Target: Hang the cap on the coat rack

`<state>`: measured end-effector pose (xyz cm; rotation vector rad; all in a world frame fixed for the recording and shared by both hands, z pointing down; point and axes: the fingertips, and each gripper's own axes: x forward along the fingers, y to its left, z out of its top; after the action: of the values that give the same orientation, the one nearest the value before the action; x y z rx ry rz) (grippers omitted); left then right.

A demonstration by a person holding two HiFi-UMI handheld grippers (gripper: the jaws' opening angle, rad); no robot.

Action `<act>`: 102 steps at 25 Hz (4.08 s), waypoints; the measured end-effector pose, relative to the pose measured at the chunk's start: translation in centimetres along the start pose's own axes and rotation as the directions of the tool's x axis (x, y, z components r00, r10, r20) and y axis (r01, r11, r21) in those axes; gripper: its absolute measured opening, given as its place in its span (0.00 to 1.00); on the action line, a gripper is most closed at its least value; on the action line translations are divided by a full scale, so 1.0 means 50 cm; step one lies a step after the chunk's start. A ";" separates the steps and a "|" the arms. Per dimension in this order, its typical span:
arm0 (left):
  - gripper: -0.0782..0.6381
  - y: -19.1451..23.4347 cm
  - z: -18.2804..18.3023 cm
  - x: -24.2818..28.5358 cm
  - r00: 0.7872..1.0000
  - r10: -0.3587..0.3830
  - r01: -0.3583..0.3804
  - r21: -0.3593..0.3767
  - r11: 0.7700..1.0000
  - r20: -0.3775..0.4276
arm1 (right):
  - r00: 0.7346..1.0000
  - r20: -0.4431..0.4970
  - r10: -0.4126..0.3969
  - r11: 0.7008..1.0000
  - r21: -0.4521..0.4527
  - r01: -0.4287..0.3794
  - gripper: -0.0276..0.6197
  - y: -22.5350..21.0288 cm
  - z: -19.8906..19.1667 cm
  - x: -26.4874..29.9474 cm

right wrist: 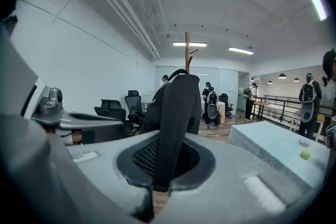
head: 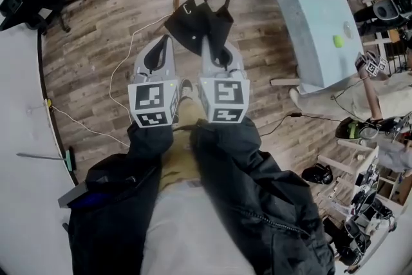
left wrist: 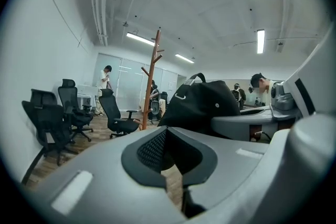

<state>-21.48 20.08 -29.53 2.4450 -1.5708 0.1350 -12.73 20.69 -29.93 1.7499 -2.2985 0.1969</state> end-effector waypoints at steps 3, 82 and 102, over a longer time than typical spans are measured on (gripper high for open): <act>0.10 0.032 0.042 0.043 0.999 0.031 -0.031 0.019 0.999 0.024 | 0.999 0.011 0.033 0.999 -0.006 -0.033 0.07 -0.008 0.032 0.056; 0.10 0.252 0.200 0.784 0.999 -0.001 0.001 -0.003 1.000 -0.033 | 0.993 -0.113 0.024 0.992 -0.120 -0.038 0.06 -0.414 0.146 0.711; 0.10 0.254 0.240 0.846 0.963 0.270 -0.270 -0.012 0.963 -0.011 | 0.861 -0.194 0.471 0.866 -0.083 -0.493 0.06 -0.407 0.139 0.875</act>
<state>-15.74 -25.31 -30.82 2.2039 -1.8874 0.1806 -4.88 -27.24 -25.43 1.0204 -2.5142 0.2636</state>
